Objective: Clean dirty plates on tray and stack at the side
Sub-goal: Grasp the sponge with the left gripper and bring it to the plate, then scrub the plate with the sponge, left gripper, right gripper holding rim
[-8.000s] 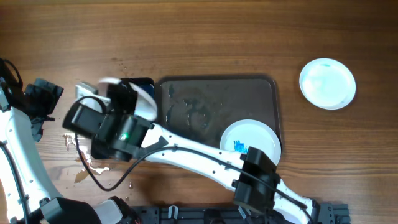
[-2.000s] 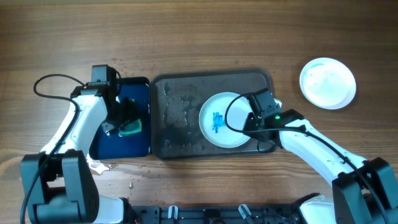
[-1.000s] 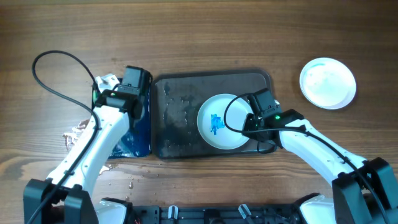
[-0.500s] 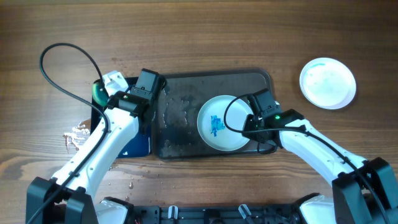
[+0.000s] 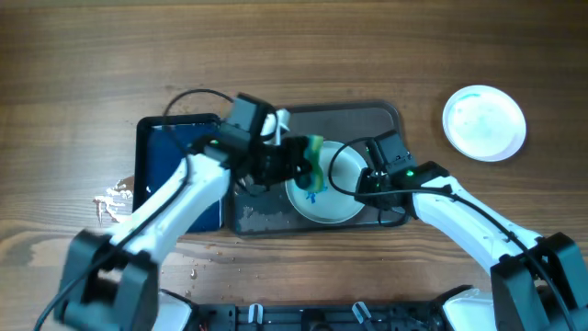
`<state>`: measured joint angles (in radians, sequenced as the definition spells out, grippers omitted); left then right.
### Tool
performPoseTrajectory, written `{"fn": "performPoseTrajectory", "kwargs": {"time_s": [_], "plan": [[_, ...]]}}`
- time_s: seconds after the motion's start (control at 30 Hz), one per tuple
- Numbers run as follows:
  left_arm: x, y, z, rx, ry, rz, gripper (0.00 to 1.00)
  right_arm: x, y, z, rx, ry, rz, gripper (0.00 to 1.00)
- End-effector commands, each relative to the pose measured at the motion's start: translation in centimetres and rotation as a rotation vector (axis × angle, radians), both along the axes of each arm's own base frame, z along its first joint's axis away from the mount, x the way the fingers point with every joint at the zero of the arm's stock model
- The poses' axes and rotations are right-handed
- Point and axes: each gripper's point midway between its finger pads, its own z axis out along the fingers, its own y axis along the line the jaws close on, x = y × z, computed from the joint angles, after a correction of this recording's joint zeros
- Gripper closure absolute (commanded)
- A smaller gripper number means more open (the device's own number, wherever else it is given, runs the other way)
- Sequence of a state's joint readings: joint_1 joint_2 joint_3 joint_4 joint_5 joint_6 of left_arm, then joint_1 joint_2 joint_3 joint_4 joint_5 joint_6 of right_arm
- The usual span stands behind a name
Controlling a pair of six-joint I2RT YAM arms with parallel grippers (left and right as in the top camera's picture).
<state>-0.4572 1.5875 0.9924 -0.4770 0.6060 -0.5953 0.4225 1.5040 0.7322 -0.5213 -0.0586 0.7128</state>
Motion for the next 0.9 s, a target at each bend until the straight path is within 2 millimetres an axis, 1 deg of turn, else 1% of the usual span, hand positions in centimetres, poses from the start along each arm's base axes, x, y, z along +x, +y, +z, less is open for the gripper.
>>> {"fn": "performPoseTrajectory", "kwargs": {"time_s": [0.0,0.03,0.1,0.17,0.2,0.23,0.27,0.3,0.37,0.4,0.47,0.53,0.57,0.6,0.63,0.67,0.7,0.77,0.8,0.83,0.87], "plan": [[-1.4,-3.2,-4.1,0.002,0.098,-0.081,0.96,-0.4,0.3,-0.4,0.016,0.020,0.012,0.96],[-2.0,-4.2,-6.6,0.020,0.128,-0.111,0.96,-0.4,0.3,-0.4,0.015,0.022,0.011,0.96],[-2.3,-4.7,-8.4,0.033,0.161,-0.111,0.96,-0.5,0.3,-0.4,0.017,0.026,0.011,0.96],[-2.2,-4.2,-9.8,0.068,0.175,-0.096,0.96,-0.6,0.3,-0.4,0.016,0.029,0.010,0.97],[-1.8,-2.5,-11.3,0.162,0.184,-0.044,0.96,-0.6,0.2,-0.5,0.015,0.033,0.010,0.96],[-1.4,-0.2,-12.5,0.275,0.202,0.032,0.96,-0.7,0.2,-0.5,0.013,0.037,0.010,0.96],[-1.3,1.7,-13.2,0.361,0.212,0.083,0.96,-0.8,0.2,-0.5,0.012,0.040,0.010,0.96],[-1.2,4.9,-14.1,0.496,0.224,0.155,0.96,-0.9,0.1,-0.5,0.010,0.042,0.010,0.96],[-1.2,9.7,-14.6,0.697,0.225,0.236,0.96,-0.9,0.1,-0.5,0.010,0.043,0.011,0.96],[-1.1,11.6,-14.6,0.777,0.213,0.261,0.96,-0.9,0.1,-0.5,0.008,0.044,0.010,0.96],[-0.9,13.5,-14.5,0.873,0.190,0.297,0.96,-1.0,0.1,-0.5,0.008,0.045,0.011,0.96],[-0.8,14.9,-14.2,0.948,0.168,0.348,0.96,-1.0,0.1,-0.5,0.009,0.045,0.010,0.96],[-0.7,14.9,-14.1,0.957,0.162,0.362,0.96,-1.0,0.1,-0.5,0.008,0.045,0.010,0.96],[-0.8,14.4,-14.2,0.938,0.164,0.353,0.96,-1.0,0.1,-0.5,0.008,0.046,0.010,0.96],[-1.2,11.0,-14.6,0.794,0.185,0.233,0.96,-1.0,0.0,-0.6,0.006,0.049,0.010,0.96],[-1.9,7.5,-14.5,0.642,0.196,0.108,0.96,-1.1,0.0,-0.6,0.006,0.050,0.010,0.96],[-2.8,3.8,-13.9,0.478,0.207,-0.002,0.96,-1.1,0.0,-0.6,0.005,0.050,0.010,0.96],[-4.6,-2.0,-11.8,0.211,0.230,-0.147,0.96,-1.2,0.0,-0.6,0.003,0.054,0.009,0.96],[-5.2,-3.9,-10.8,0.125,0.227,-0.193,0.96,-1.2,-0.1,-0.6,0.002,0.056,0.010,0.96],[-5.5,-5.3,-10.2,0.069,0.218,-0.222,0.96,-1.3,-0.1,-0.6,0.001,0.060,0.009,0.96],[-5.5,-6.0,-10.0,0.055,0.218,-0.212,0.96,-1.4,-0.1,-0.7,0.000,0.063,0.009,0.96]]}}
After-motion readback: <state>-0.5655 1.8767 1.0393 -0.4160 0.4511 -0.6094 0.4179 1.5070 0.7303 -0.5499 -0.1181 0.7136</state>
